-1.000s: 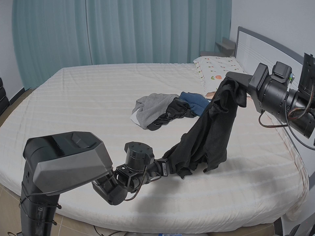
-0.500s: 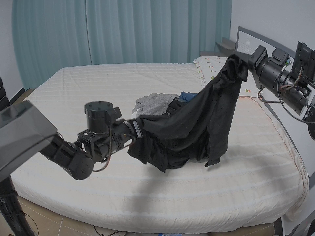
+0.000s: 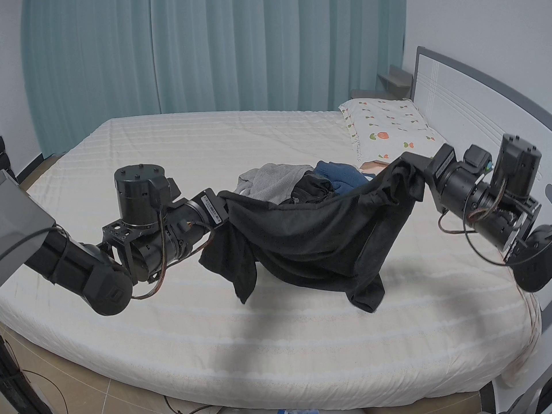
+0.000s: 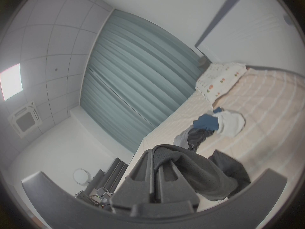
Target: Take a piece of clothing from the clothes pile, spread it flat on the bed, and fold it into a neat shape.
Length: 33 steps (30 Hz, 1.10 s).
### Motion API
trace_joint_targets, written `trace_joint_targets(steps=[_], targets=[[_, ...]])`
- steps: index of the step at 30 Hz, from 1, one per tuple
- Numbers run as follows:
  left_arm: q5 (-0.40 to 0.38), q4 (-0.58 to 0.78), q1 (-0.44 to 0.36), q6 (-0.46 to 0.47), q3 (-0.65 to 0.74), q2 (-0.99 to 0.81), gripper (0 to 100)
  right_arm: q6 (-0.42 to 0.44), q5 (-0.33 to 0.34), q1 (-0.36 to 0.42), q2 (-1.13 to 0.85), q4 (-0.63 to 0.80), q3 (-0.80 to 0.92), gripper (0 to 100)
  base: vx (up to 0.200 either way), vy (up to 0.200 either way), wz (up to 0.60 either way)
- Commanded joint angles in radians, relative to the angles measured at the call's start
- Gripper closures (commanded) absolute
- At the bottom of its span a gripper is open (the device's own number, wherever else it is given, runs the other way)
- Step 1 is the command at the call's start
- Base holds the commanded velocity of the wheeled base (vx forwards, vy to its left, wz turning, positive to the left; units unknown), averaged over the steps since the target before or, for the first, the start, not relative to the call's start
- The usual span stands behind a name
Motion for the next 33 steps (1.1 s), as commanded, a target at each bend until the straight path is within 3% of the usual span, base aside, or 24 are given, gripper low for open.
trace_joint_targets(steps=[1,5,10,18,33], targets=[[0.005,-0.005,-0.037,-0.082,0.103,0.018,100,0.071,0.023,0.006,0.162,-0.140,0.137,100,0.000,0.000,0.00],[-0.001,-0.013,-0.051,-0.093,0.158,0.016,100,0.069,0.001,0.030,0.208,-0.149,0.144,100,0.000,0.000,0.00],[-0.022,-0.023,-0.057,-0.226,0.173,0.018,100,0.069,-0.042,0.043,0.214,-0.149,0.166,100,0.000,0.000,0.00],[-0.059,-0.031,-0.057,-0.233,0.219,0.007,100,0.071,-0.065,0.060,0.224,-0.163,0.194,100,-0.150,0.000,0.00],[-0.062,-0.043,-0.053,-0.239,0.222,0.018,100,0.071,-0.066,0.061,0.237,-0.155,0.194,100,0.000,0.013,0.00]])
